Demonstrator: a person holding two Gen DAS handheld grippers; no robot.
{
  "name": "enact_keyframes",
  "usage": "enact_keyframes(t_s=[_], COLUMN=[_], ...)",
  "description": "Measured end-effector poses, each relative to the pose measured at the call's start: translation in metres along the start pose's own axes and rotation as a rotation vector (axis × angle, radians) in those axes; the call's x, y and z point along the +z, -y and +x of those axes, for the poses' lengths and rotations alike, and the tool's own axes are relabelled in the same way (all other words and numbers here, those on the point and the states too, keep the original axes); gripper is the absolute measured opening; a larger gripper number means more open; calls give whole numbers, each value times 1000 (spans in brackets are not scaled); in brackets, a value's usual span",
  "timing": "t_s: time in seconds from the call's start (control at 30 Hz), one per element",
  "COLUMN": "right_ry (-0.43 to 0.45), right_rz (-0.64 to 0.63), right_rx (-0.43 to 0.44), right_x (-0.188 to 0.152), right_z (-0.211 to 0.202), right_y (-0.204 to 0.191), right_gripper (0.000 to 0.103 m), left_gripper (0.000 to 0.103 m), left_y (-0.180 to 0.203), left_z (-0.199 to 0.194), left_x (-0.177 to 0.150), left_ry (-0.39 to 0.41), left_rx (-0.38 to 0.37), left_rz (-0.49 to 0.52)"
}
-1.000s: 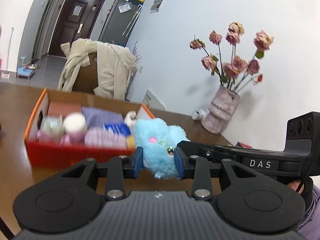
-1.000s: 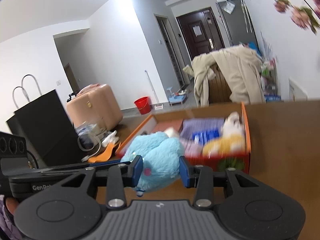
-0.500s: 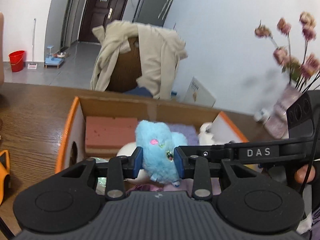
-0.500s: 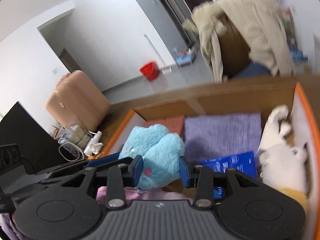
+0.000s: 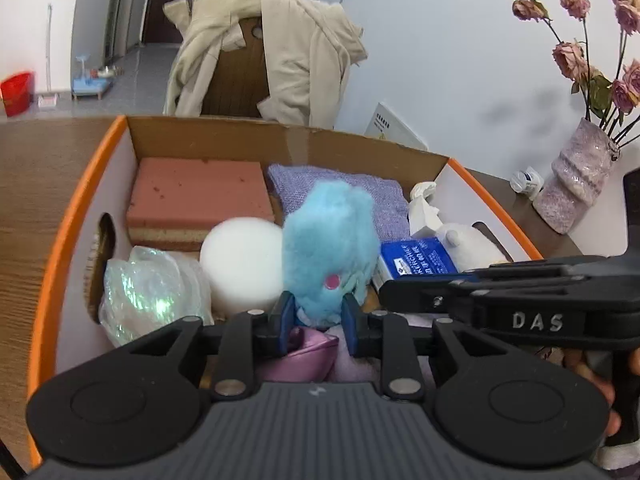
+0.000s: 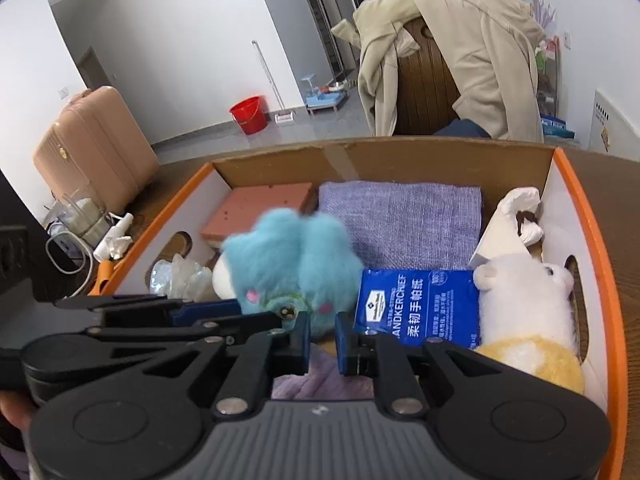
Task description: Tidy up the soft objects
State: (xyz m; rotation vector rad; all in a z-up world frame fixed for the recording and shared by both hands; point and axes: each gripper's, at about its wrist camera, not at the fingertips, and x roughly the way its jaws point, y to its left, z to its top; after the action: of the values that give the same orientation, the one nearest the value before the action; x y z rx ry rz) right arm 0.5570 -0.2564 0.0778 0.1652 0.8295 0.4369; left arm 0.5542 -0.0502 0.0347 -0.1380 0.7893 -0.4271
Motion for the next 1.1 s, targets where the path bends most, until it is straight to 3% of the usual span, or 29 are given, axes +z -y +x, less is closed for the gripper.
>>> enact_keyframes(t_s=[0.3,0.4,0.47,0.6,0.73,0.83,0.87,0.97,1.03,1.1], right_ry=[131,176,199,231,289,337,363,421,463,522], right_rz=[-39,-54,-61,-78,-101,-101,-108,-126,-130,-140], right_rx=[-48,-78,-102,-182,-252,-274,-281,-313,-321,-339], right_x=[5,1,-3,-20,-48,-75,-85,-115,-135,-154], right_z=[-81,-115,-134,-162,-183,-193,-197,-203,-206,-210], right_y=[-14,-19,-20,-26,-36,-41,-44,-52,-56,-60], right_gripper=[27,30,35,44,56,60,66,76,80,94], left_gripper=[26,32,43,49,74,85,91,99,99,100], left_y=[15,21,23,28,35,44,47,58,61,65], left_z=[-72,-106,-128,-168,-200,-217,-221,-231,-237,-241], left_x=[5,5,2,-13,-38,-60,-67,-90,-106,-122], left_ry=[113,164,188,235,322,391,408,485,516,535], left_rx=[35,64,82,136,217,285,300,338,335,323], left_rz=[37,52,56,65,67,82,88,110,117,116])
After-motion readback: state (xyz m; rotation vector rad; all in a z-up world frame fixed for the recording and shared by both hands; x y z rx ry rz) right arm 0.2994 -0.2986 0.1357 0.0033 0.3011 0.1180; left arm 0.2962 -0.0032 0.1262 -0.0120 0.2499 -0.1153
